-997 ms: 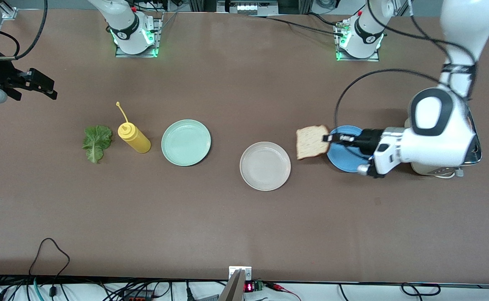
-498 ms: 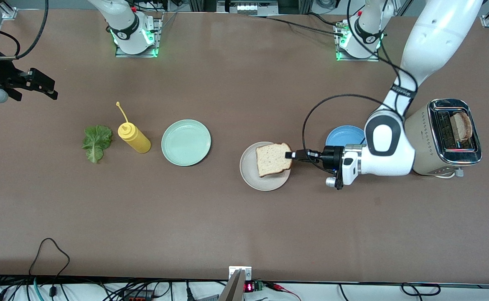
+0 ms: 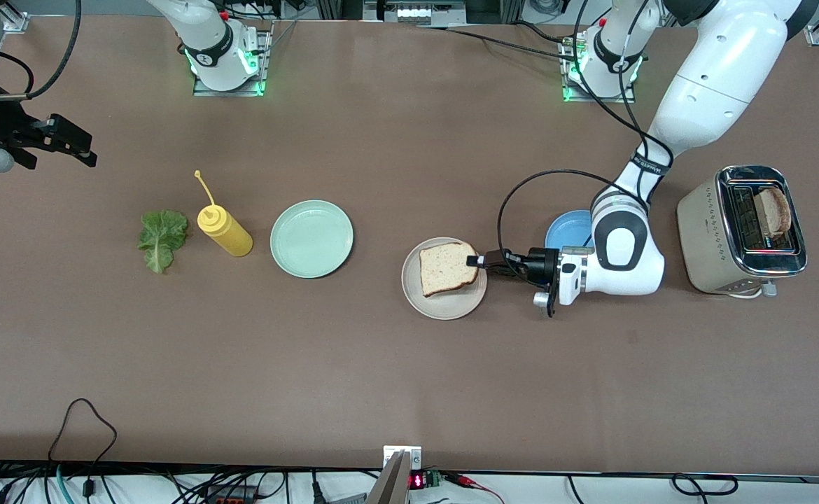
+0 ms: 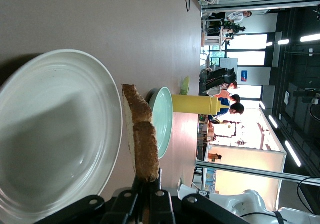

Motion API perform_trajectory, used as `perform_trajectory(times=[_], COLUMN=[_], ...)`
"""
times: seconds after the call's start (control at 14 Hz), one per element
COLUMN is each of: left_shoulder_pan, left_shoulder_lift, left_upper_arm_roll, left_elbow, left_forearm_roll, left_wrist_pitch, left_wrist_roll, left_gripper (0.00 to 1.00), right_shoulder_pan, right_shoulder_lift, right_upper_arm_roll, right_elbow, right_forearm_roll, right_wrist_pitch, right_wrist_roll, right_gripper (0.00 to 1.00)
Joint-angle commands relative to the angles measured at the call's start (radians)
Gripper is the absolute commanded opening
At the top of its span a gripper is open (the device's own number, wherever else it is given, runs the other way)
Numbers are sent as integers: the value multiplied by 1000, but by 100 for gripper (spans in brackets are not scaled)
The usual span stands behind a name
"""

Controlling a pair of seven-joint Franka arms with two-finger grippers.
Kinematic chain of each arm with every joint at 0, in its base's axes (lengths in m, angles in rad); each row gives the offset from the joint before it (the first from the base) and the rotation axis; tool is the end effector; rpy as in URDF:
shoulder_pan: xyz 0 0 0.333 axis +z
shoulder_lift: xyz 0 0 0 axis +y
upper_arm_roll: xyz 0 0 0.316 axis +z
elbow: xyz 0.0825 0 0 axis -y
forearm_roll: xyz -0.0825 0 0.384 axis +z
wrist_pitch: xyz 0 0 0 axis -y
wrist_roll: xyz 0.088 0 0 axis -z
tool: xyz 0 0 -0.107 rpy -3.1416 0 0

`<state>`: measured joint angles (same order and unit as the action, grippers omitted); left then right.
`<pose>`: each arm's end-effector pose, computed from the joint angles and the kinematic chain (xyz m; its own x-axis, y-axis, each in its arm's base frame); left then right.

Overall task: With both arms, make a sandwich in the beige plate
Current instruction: 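Lift the bread slice with the left gripper onto the beige plate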

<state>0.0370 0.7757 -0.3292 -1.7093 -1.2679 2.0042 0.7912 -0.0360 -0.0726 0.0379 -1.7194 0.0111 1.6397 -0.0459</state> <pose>0.6145 -0.2242 0.1726 0.9904 -0.1361 -0.0252 -0.0152 -0.2883 0.9574 0.5358 0.0028 0.5996 0.9989 0.0469 -0.0068 0.0468 -0.9989 -0.0086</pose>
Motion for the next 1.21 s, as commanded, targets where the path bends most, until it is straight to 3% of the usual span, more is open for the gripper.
perform_trajectory(times=[0.0,0.71,0.93,1.0,1.07,1.14], left_shoulder_pan=[-15,-36,-36,-36,-31,-26], left_shoulder_lift=[22,75,80,80,76,68], left_upper_arm_roll=[-1,6,7,7,9,15], left_elbow=[-3,11,8,10,10,10], left_forearm_roll=[-66,-76,-76,-77,-74,-65], left_wrist_pitch=[2,56,57,57,59,59], left_wrist_roll=[56,143,145,145,145,141], left_gripper=[0,4,8,62,100,100], right_shoulder_pan=[1,-2,-8,-10,-12,-16], right_shoulder_lift=[-12,16,30,36,37,37], right_upper_arm_roll=[0,0,-6,-9,-10,-10], right_elbow=[-9,-8,-12,-14,-16,-25], right_forearm_roll=[7,18,99,115,139,157], right_wrist_pitch=[9,-3,2,5,6,9], right_wrist_roll=[-14,-109,-222,-262,-300,-337], right_gripper=[100,100,100,100,100,100])
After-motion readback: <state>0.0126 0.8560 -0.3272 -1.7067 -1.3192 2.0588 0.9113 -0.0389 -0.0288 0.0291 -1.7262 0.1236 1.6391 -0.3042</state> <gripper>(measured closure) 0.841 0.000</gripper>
